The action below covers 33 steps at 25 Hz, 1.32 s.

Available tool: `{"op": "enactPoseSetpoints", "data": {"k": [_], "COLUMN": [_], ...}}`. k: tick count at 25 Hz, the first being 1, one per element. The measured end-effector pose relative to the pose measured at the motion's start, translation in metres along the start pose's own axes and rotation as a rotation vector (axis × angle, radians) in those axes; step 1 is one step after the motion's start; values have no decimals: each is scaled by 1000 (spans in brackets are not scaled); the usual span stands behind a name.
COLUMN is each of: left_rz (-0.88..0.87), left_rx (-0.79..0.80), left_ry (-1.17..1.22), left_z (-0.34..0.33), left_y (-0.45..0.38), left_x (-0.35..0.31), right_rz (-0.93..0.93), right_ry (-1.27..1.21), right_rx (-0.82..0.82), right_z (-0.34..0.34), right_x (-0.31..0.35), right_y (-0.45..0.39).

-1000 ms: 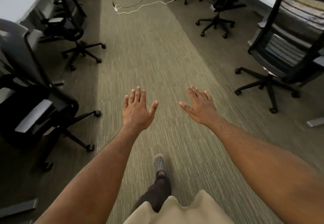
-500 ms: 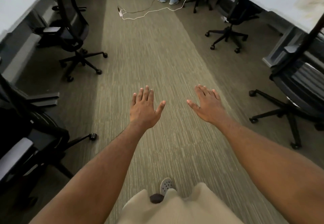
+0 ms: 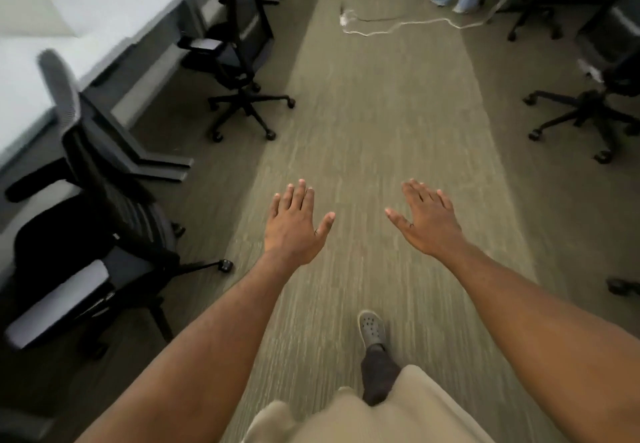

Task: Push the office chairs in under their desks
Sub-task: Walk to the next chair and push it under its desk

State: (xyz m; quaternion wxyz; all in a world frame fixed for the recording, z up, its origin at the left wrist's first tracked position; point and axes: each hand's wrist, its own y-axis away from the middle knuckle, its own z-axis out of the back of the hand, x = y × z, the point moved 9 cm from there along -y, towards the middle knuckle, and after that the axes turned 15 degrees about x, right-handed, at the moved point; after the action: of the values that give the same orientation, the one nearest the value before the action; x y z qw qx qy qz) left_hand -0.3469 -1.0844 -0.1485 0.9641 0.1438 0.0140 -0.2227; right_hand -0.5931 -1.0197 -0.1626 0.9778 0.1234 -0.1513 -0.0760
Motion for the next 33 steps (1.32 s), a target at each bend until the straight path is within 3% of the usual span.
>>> {"op": "enactPoseSetpoints", "data": {"k": [8, 21, 27, 33], "left_rz": [534, 1020, 1077, 1267], "left_rx": [-39, -306, -456, -262], "left_ry": [159, 230, 323, 402], "left_z": [49, 111, 172, 187], "left_y": [-45, -14, -67, -105], "left_x": [118, 304, 413, 486], "right_rz": [365, 1081, 1161, 1202], "right_ry": [68, 207, 205, 209], "right_rx": [91, 154, 152, 198], "right_z": [43, 41, 72, 83], "right_x": [83, 401, 509, 613], "right_y": [-201, -319, -392, -464]}}
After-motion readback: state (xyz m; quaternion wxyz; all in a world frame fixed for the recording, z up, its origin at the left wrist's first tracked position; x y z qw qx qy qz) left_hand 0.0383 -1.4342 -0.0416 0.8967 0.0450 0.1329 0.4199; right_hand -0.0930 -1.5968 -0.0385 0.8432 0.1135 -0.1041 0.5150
